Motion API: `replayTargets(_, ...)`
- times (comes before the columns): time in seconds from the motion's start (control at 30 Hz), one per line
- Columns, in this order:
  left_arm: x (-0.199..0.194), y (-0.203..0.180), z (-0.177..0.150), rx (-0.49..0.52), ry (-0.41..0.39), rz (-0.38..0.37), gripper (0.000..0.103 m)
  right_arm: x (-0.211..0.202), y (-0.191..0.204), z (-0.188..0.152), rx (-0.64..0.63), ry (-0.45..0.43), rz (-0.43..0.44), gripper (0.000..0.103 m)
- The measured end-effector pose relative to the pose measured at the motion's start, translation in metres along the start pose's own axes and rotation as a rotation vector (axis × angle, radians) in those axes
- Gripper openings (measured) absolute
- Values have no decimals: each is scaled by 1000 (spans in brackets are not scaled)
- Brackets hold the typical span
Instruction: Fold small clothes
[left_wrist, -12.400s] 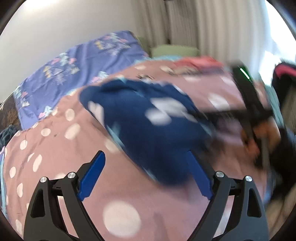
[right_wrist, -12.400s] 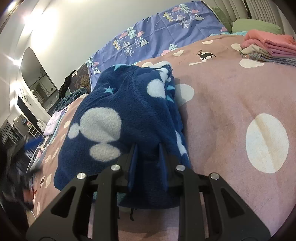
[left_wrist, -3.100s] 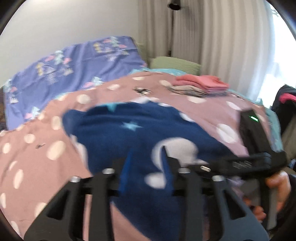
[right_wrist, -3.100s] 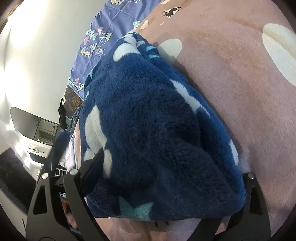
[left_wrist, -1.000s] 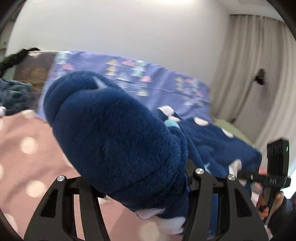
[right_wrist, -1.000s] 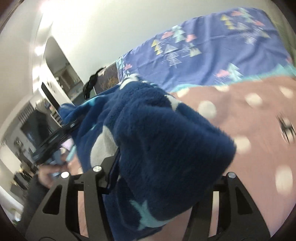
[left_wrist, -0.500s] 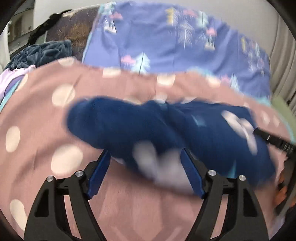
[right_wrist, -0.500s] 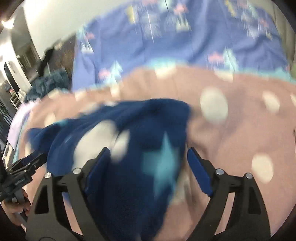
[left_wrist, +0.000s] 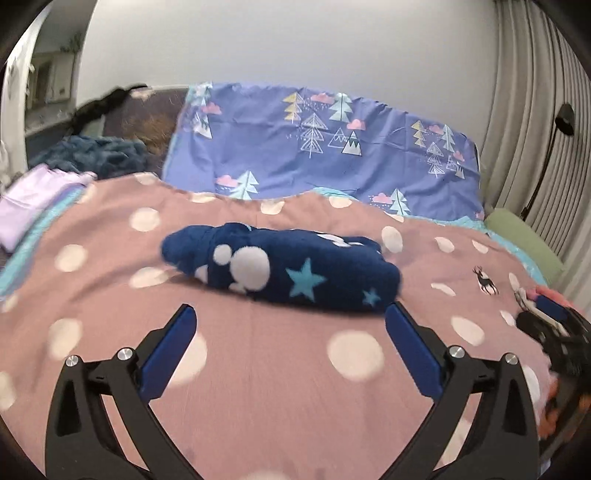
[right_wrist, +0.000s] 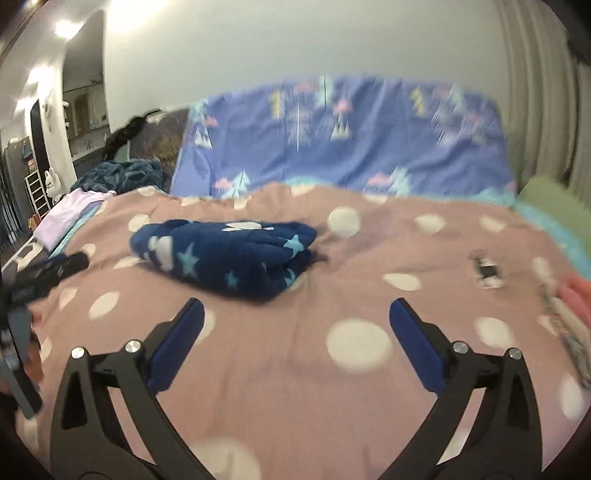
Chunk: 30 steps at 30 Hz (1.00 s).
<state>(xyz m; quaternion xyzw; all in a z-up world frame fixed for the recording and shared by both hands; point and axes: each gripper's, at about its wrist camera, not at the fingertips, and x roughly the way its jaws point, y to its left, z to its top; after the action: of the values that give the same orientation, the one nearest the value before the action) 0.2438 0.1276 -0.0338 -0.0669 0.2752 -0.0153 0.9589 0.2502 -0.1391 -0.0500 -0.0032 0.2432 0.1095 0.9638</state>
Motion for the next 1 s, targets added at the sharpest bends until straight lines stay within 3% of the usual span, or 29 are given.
replayTargets(0.1,-53,-29,-18,48,-31,48,102,-57,-4,-31,2,-20,-58,101)
replayTargets(0.33,-143,-85,-55,201,-130,193,102,-134,-7,-56,61,-18,-33,101)
replayTargets(0.47,-176,-100,-64,216,-127,142,102,-166,-3,-57,53,-73,-61,101)
replayTargets(0.6,-201,-109,-70,236,-137,138,102,-187,-1,-59,71,-89,-58,101)
replayTargets(1.0,-216,-109,-79,217,-106,139,102,-211,3,-54,85,-106,-60,101)
